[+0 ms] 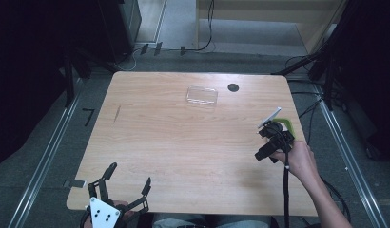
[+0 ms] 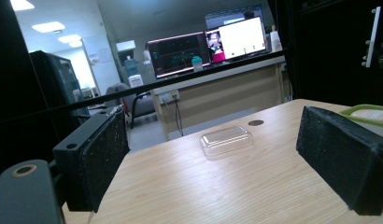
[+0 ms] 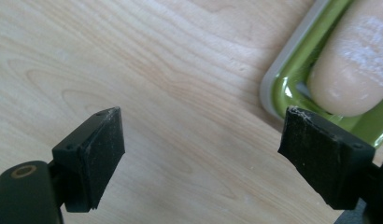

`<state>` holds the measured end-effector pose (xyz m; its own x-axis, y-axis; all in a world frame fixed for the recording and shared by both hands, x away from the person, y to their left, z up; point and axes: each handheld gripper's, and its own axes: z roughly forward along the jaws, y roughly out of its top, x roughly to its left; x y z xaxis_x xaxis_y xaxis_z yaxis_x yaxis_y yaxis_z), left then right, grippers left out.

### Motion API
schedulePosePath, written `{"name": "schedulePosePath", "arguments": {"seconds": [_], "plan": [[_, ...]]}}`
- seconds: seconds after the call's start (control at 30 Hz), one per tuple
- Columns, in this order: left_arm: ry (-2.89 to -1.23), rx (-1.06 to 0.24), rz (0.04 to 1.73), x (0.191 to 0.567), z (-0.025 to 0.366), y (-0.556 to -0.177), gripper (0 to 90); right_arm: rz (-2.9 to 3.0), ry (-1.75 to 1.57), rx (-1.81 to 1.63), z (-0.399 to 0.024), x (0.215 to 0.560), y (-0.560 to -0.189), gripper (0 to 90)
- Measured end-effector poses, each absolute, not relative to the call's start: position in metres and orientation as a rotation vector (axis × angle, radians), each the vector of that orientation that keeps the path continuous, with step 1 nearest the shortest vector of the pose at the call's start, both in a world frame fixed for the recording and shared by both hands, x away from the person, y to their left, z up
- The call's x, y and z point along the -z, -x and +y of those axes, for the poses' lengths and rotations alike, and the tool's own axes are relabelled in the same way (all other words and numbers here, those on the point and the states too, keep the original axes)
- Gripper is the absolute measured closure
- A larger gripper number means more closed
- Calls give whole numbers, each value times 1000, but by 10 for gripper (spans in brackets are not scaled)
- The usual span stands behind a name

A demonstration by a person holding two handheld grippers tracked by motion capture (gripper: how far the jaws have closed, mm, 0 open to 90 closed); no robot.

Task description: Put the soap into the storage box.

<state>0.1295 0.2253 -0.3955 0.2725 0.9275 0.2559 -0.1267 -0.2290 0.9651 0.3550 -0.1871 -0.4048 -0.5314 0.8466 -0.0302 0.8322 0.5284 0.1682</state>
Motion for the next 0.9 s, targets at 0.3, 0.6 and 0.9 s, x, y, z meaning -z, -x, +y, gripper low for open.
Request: {"name": "schedulePosePath", "arguments": {"seconds": [0.3,0.6,0.9], "plan": [[-1440,-1203,797,395,225,-130,99,2710,-1373,-144,-175,416,-334,142],[-1439,-1203,797,395,225,-129,99,2762,-1317,-106,-165,428,-316,142],[-1440,-1204,797,395,226,-129,99,2812,-1243,-96,-151,440,-295,142]]}}
